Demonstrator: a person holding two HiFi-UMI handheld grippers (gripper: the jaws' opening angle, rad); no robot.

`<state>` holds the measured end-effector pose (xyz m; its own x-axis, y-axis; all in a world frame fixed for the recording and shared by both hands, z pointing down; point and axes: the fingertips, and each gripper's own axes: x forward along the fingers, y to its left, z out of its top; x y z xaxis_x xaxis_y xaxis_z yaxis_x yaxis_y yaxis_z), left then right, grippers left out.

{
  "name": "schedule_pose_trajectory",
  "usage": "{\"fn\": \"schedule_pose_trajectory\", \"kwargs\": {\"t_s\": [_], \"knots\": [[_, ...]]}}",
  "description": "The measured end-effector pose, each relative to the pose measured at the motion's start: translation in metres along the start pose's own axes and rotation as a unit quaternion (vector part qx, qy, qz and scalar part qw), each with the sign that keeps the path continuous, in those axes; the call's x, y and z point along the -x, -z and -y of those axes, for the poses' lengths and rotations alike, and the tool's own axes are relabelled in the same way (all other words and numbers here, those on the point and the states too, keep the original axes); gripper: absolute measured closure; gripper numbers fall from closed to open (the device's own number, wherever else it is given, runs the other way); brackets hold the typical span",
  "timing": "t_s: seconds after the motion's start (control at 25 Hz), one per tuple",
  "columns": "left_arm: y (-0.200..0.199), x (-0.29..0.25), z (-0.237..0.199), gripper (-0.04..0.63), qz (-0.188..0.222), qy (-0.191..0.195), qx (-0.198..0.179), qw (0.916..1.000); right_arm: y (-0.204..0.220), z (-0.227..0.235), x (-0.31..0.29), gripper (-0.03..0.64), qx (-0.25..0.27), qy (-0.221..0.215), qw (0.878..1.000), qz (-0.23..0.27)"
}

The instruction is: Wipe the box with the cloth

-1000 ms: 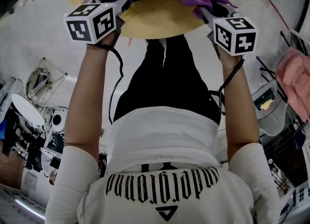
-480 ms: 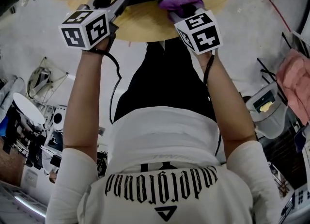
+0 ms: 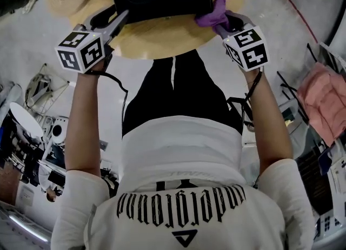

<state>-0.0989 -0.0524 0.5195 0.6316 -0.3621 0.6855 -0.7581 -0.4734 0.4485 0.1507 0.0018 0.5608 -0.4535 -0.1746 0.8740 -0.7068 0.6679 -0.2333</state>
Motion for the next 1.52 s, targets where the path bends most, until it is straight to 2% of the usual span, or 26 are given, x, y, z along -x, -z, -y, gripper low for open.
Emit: {"fn": "schedule_pose_trajectory", "kwargs": {"t_s": [0.12, 0.28, 0.4, 0.52, 0.64, 0.76, 0.92, 1.12, 1.2, 1.36, 1.52], "knots": [[-0.003, -0.003, 0.004, 0.408, -0.005, -0.003, 0.006, 1.0000, -0.009, 0.007, 0.006, 0.517, 0.085, -0.031, 0.996, -0.029], [-0.012, -0.009, 0.000, 0.408, -0.009, -0.012, 0.010, 0.9998, -0.028, 0.026, 0.000, 0.517, 0.217, -0.054, 0.972, -0.072], [-0.007, -0.005, -0.007, 0.408, -0.013, -0.013, 0.012, 0.9998, -0.046, 0.033, -0.011, 0.517, 0.269, -0.060, 0.958, -0.085], [0.000, 0.000, -0.006, 0.408, -0.015, -0.009, 0.015, 0.9997, -0.087, 0.055, -0.020, 0.517, 0.298, -0.042, 0.951, -0.072], [0.000, -0.003, 0.000, 0.408, -0.015, -0.006, 0.019, 0.9997, -0.125, 0.084, -0.019, 0.517, 0.314, -0.014, 0.948, -0.059], [-0.001, -0.004, -0.004, 0.408, -0.011, -0.010, 0.028, 0.9995, -0.142, 0.089, -0.021, 0.517, 0.313, -0.012, 0.948, -0.056], [0.000, -0.001, -0.005, 0.408, -0.012, -0.022, 0.032, 0.9992, -0.112, 0.065, -0.013, 0.518, 0.289, -0.041, 0.955, -0.058], [0.000, 0.000, 0.001, 0.413, -0.021, -0.031, 0.026, 0.9990, -0.028, 0.018, 0.001, 0.517, 0.273, -0.099, 0.951, -0.106], [0.001, -0.001, 0.000, 0.413, -0.021, -0.026, 0.028, 0.9990, -0.008, 0.007, -0.002, 0.517, 0.264, -0.115, 0.950, -0.120], [0.002, -0.002, 0.001, 0.413, -0.026, -0.011, 0.027, 0.9992, -0.018, 0.018, -0.013, 0.517, 0.267, -0.108, 0.950, -0.121], [-0.001, -0.003, 0.004, 0.411, -0.032, 0.001, 0.022, 0.9993, -0.056, 0.049, -0.022, 0.517, 0.301, -0.084, 0.943, -0.113]]}}
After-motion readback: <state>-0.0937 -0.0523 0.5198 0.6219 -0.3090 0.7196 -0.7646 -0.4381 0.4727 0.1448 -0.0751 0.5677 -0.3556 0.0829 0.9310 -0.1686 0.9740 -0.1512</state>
